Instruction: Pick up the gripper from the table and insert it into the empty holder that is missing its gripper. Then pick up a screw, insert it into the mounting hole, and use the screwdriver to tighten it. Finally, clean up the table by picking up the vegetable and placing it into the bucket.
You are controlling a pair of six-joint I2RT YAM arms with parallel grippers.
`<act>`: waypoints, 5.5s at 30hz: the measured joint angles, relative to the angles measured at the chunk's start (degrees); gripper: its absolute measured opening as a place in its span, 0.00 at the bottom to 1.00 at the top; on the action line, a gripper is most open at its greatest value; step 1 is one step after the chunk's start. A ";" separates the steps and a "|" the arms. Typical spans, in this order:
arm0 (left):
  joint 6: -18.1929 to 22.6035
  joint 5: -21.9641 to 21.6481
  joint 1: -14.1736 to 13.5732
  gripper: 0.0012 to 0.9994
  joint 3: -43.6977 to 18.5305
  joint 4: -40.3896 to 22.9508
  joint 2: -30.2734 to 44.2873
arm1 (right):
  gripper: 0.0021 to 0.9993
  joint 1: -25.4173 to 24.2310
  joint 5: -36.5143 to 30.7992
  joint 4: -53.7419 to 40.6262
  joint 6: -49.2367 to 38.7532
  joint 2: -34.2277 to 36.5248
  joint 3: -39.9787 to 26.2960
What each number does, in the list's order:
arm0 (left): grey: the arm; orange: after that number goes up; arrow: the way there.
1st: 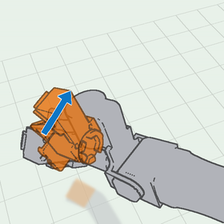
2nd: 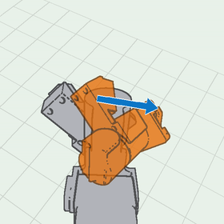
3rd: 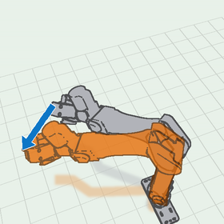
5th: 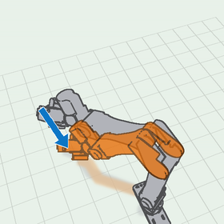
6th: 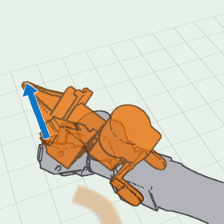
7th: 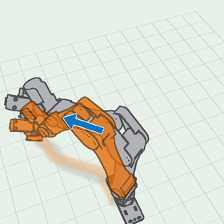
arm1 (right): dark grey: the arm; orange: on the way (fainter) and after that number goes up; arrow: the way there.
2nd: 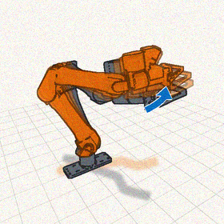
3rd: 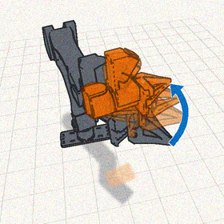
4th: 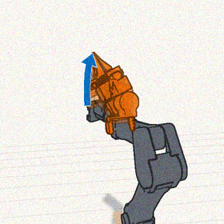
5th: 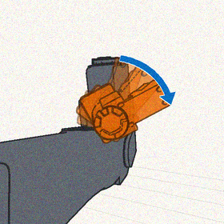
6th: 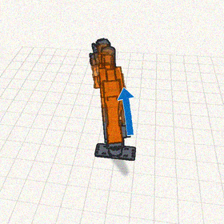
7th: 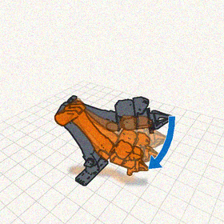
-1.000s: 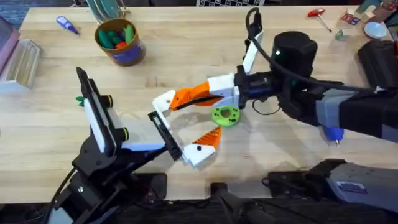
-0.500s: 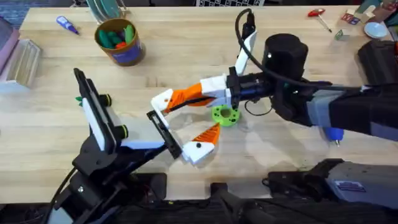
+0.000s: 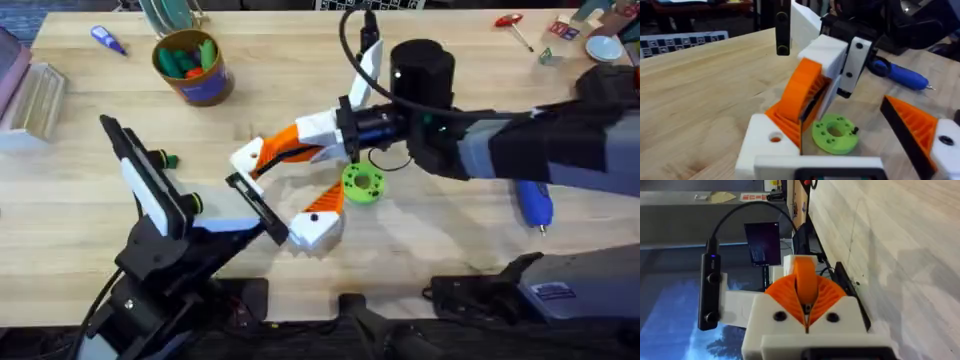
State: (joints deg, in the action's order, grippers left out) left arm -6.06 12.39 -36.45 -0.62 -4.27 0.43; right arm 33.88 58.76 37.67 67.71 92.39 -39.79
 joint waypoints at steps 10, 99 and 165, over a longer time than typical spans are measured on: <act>-0.16 -0.28 0.05 0.99 0.00 -0.02 0.00 | 0.01 -0.35 1.94 -0.36 -3.30 1.12 -0.90; 1.37 10.39 -1.61 0.99 0.00 0.67 0.00 | 0.97 -20.48 8.57 -7.71 -20.29 2.13 -9.92; 1.39 10.55 -1.61 0.99 0.00 0.68 0.00 | 0.49 -2.92 -46.17 -81.79 -37.74 -10.90 -9.86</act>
State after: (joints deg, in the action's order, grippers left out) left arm -4.67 22.94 -38.06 -0.62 -3.59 0.43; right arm 30.96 12.60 -44.12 29.97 81.49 -49.65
